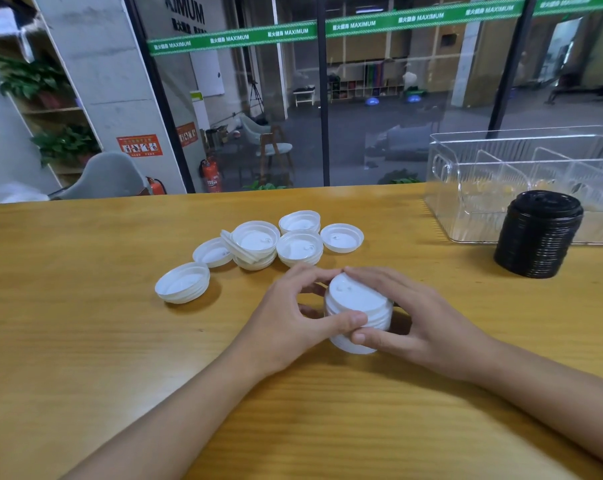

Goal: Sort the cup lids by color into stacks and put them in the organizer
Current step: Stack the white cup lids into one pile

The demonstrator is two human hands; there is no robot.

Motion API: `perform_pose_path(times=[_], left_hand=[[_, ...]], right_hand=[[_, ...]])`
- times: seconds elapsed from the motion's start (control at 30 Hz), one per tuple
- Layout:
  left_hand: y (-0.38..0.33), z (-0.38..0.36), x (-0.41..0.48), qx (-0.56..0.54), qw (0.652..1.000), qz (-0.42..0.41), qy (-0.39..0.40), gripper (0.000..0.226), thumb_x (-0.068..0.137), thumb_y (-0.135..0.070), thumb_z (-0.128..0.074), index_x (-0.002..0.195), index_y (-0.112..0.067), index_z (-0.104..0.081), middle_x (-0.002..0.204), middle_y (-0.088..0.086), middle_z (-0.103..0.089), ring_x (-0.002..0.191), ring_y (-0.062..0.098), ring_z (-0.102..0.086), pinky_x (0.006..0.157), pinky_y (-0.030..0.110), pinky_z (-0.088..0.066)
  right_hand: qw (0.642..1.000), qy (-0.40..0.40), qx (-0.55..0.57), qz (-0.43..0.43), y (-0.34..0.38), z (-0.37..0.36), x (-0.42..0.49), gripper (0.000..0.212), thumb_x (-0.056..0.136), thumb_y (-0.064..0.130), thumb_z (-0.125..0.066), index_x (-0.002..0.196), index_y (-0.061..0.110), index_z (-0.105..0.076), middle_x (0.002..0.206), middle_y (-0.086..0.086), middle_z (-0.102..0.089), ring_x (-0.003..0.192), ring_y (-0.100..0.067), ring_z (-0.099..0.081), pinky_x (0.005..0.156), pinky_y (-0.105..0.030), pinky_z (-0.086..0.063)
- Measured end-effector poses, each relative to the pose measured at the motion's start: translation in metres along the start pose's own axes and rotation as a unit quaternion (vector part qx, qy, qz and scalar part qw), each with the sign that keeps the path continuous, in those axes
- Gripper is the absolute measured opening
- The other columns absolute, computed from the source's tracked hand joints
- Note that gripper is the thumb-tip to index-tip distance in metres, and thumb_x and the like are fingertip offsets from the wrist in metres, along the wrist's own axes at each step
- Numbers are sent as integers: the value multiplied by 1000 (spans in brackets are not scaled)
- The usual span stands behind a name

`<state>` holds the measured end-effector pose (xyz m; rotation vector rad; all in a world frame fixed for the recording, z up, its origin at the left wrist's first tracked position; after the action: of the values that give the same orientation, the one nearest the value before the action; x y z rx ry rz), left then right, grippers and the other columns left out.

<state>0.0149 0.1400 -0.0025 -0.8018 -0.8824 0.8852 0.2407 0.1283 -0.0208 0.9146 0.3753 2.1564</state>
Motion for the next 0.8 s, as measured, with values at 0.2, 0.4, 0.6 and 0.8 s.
perform_pose_path(times=[0.2, 0.4, 0.6, 0.8], left_hand=[[5, -1, 0, -12, 1000, -5, 0, 58, 72, -39, -96, 126, -35, -74, 119, -18, -66, 116, 0, -64, 86, 28, -59], [14, 9, 6, 36, 998, -50, -30, 45, 93, -59, -61, 127, -31, -74, 119, -17, -69, 117, 5, -65, 89, 26, -55], [52, 26, 40, 321, 935, -105, -110, 42, 97, -9, -69, 138, -13, -66, 136, -2, -67, 130, 15, -59, 111, 34, -47], [50, 23, 55, 359, 924, -77, -107, 41, 102, -14, -63, 144, -18, -63, 134, 0, -71, 128, 21, -62, 104, 38, -51]], right_hand=[[1000, 4, -3, -9, 1, 1, 0, 73, 92, 47, -78, 155, 25, -49, 153, 21, -50, 142, 2, -48, 114, -12, -34], [1000, 0, -25, -11, -1, 0, 0, 74, 91, 57, -74, 155, 28, -49, 154, 21, -49, 141, 4, -48, 114, -13, -34], [998, -48, -34, -38, -6, -1, 1, 74, 89, 57, -75, 153, 26, -52, 149, 19, -53, 137, 8, -48, 111, -7, -31], [997, -41, -31, -50, -7, -1, 1, 73, 90, 56, -75, 153, 27, -51, 148, 19, -53, 137, 5, -49, 112, -10, -33]])
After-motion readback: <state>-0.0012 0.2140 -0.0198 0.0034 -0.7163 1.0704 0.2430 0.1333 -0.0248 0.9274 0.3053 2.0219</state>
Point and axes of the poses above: each hand's wrist, its own x-axis towards the middle knuckle, its own z-axis out of the back of the hand, y = z × x, the point moved 1 cm from there along x, towards the middle knuckle
